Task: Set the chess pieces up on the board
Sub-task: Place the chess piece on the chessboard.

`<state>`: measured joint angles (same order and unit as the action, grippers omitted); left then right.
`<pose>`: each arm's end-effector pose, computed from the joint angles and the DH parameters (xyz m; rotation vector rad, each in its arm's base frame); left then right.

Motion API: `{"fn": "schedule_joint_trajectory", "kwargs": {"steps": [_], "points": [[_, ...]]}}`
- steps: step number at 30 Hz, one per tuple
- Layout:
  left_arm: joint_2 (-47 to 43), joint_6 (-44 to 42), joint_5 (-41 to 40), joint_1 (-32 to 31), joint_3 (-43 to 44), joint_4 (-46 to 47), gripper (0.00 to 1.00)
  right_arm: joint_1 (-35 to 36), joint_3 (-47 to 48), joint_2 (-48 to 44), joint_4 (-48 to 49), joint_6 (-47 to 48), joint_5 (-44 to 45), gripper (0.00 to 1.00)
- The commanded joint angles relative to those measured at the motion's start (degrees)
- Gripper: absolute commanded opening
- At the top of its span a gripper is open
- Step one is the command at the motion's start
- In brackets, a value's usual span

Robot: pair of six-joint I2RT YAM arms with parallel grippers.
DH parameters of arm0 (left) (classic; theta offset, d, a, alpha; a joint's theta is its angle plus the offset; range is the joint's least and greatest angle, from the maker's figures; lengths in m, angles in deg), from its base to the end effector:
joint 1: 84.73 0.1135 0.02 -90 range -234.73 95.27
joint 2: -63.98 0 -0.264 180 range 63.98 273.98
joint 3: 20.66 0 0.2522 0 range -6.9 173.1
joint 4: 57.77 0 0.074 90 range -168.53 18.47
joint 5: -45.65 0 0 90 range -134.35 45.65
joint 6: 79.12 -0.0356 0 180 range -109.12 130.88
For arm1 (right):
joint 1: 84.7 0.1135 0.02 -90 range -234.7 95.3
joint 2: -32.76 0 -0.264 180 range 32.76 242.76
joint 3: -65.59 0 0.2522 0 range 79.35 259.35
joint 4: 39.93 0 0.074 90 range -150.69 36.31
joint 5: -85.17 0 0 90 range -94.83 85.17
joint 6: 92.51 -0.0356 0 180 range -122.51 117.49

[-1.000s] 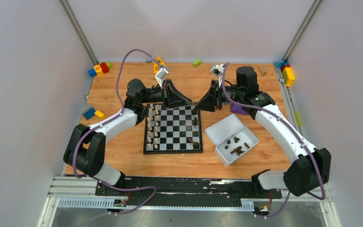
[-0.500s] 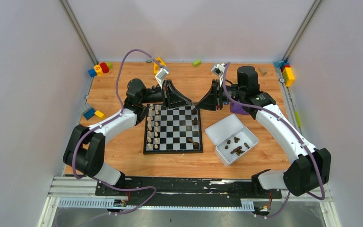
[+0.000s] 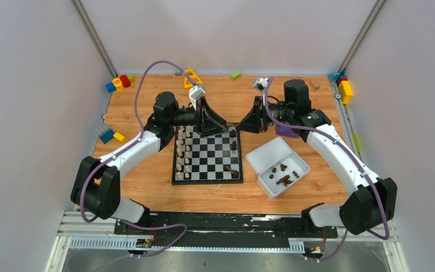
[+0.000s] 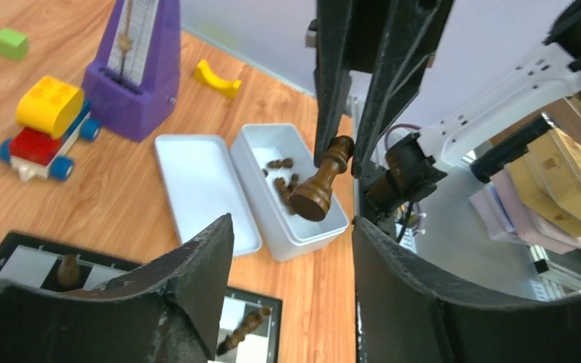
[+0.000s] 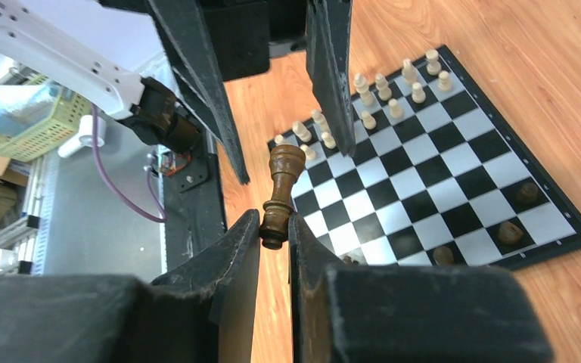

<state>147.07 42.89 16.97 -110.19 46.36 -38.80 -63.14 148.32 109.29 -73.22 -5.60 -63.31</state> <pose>0.2769 -0.1664 0.3104 0.8567 1.5665 -1.5537 0.2601 0.1354 0.3553 -0.9584 1.7921 1.3025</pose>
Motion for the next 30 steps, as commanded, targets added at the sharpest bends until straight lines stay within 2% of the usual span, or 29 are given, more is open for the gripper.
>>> {"fn": "schedule_joint_trajectory", "kwargs": {"steps": [1,2,4,6,8,13,17,22,30], "points": [[-5.18,-20.42,-5.9,0.22,4.29,-22.24,0.72,-0.18,3.35,0.96,-9.45,11.57,4.52,0.0],[-6.7,-22.74,-7.33,0.22,4.52,-24.81,0.76,-0.21,3.32,1.31,-11.28,13.27,5.84,0.0],[-8.88,-28.47,-12.61,0.5,5.41,-34.63,0.9,-0.06,3.44,2.24,-15.11,16.61,9.88,0.0],[-10.58,-34.46,-17.56,1.38,6.48,-40.97,0.97,0.49,3.84,3.44,-19.71,19.9,14.7,0.0],[-11.97,-37.59,-21.97,2.66,7.31,-45.82,0.99,1.27,3.63,4.27,-22.11,22.23,19.72,0.0],[-14.33,-42.19,-39.33,4.76,11.09,-54.77,1.0,5.35,3.86,7.46,-25.91,24.8,32.35,0.0],[-15.84,-42.69,-47.1,6.59,13.55,-58.43,1.0,9.36,7.29,12.5,-28.82,25.16,39.83,0.01],[-18.61,-43.53,-51.07,7.34,13.34,-59.83,1.0,12.45,14.21,20.23,-34.84,25.24,43.88,0.03],[-21.23,-43.77,-52.95,7.43,12.46,-60.65,1.0,15.83,23.61,30.68,-41.42,25.71,47.56,0.03]]}}
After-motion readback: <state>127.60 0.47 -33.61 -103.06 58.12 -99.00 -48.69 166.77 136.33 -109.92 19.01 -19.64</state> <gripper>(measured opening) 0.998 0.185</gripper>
